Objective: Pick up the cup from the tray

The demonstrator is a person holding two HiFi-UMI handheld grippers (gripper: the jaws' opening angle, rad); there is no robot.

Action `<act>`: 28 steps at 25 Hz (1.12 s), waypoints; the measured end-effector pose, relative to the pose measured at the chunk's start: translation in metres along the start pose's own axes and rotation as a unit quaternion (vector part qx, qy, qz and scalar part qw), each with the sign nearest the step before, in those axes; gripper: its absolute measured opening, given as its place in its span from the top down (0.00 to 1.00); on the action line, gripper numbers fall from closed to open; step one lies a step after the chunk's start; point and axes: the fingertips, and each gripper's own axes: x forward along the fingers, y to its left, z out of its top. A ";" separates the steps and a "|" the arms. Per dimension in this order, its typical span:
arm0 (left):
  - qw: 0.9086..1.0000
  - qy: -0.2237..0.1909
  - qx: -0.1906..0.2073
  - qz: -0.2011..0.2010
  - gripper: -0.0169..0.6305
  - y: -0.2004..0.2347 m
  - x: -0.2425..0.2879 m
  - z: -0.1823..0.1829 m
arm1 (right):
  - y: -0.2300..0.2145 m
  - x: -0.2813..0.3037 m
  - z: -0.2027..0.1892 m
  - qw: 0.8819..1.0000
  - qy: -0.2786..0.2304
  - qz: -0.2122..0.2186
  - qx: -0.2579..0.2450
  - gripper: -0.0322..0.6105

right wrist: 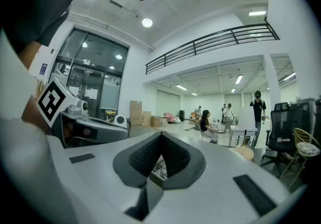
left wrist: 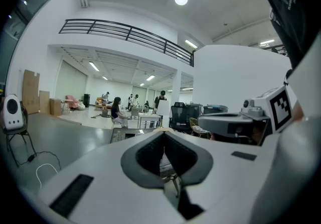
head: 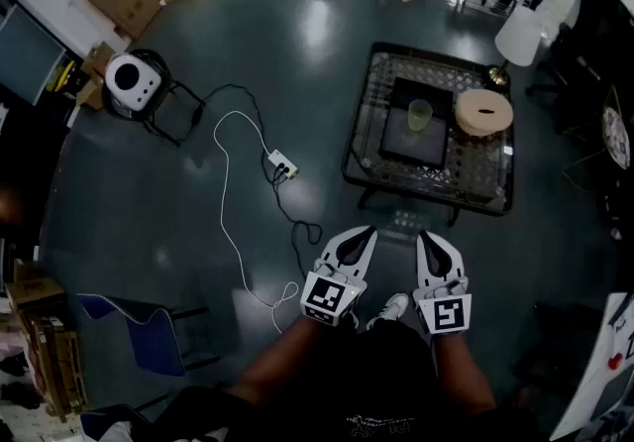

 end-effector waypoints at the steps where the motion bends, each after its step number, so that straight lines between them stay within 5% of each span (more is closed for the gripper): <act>1: 1.000 0.000 0.003 -0.004 0.96 -0.002 -0.002 -0.002 | 0.003 -0.001 0.000 1.000 0.002 0.000 0.001 0.94; 28: 0.999 -0.011 0.034 -0.023 0.96 0.018 -0.025 0.006 | 0.036 0.017 0.017 1.000 -0.021 -0.006 0.002 0.94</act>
